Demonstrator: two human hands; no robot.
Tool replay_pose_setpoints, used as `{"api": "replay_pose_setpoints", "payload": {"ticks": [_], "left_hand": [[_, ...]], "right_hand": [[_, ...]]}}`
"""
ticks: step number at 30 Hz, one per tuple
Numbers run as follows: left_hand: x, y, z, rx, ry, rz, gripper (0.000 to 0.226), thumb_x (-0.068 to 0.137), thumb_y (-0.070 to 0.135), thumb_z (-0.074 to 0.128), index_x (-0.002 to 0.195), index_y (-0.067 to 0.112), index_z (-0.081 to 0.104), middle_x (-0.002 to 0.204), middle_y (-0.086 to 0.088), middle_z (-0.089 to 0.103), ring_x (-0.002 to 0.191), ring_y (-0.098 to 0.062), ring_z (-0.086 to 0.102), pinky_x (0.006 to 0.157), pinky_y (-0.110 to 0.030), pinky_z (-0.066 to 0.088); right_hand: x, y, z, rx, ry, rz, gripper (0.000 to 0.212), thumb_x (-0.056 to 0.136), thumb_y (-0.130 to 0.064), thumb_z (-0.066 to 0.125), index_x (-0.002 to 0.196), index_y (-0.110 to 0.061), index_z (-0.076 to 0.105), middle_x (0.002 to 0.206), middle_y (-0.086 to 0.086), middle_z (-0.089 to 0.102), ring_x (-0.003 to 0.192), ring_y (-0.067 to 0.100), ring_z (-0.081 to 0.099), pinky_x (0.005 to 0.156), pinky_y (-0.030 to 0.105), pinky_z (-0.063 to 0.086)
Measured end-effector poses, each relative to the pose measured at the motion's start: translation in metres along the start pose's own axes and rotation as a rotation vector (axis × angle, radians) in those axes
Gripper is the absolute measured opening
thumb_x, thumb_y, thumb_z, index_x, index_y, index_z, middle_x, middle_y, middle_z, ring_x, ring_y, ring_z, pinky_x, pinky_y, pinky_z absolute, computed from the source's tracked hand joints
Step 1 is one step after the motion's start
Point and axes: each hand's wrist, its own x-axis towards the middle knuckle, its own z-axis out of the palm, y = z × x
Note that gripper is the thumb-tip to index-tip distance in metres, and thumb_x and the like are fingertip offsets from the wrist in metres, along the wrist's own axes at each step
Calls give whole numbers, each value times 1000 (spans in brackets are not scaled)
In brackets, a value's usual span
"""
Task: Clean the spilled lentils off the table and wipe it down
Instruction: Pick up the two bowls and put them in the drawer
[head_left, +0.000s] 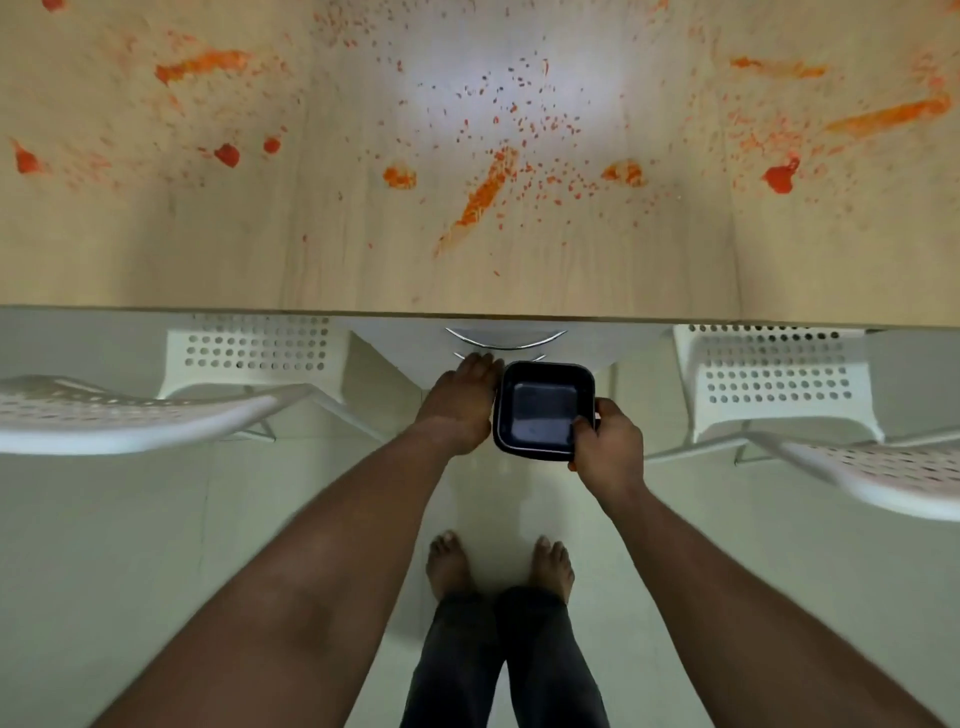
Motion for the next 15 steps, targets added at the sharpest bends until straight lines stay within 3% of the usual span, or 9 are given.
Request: {"api": "replay_pose_setpoints", "payload": {"ticks": [2,6,10,12,15], "left_hand": [[11,-3,9,95,-27,29,83,100,14,57,168,9,9,175,-11,12,162,-28,8,127,-44,22],[17,4,28,107,45,-20,81,100,24,59,167,8,16,170,-12,25,160,-31,15,121,-45,30],[-6,13,41,-111,50,-72,85,89,10,70,164,11,29,164,-12,38,154,-32,29,119,-45,38],[-33,18,53,-343,156,-123,70,87,1,66,155,12,48,154,-12,52,144,-31,45,115,-39,41],[-68,30,65,-571,362,-315,31,93,8,69,124,8,75,123,-11,75,115,-31,68,97,-33,51]], "right_hand": [[4,6,1,0,7,-15,22,99,-16,51,117,-13,63,82,10,71,70,36,70,69,50,60],[4,15,-6,20,6,-16,24,98,-14,51,117,-13,65,78,10,70,68,35,68,66,50,60],[-10,14,-24,80,-24,-21,18,100,-11,53,113,-10,66,80,9,69,67,33,67,63,54,59],[-16,9,-31,83,-27,-50,17,100,-12,53,110,-11,66,82,6,69,69,33,68,64,55,59],[-21,-2,-32,58,-38,-78,21,95,-21,52,108,-14,67,85,2,69,75,31,69,68,55,60]]}}
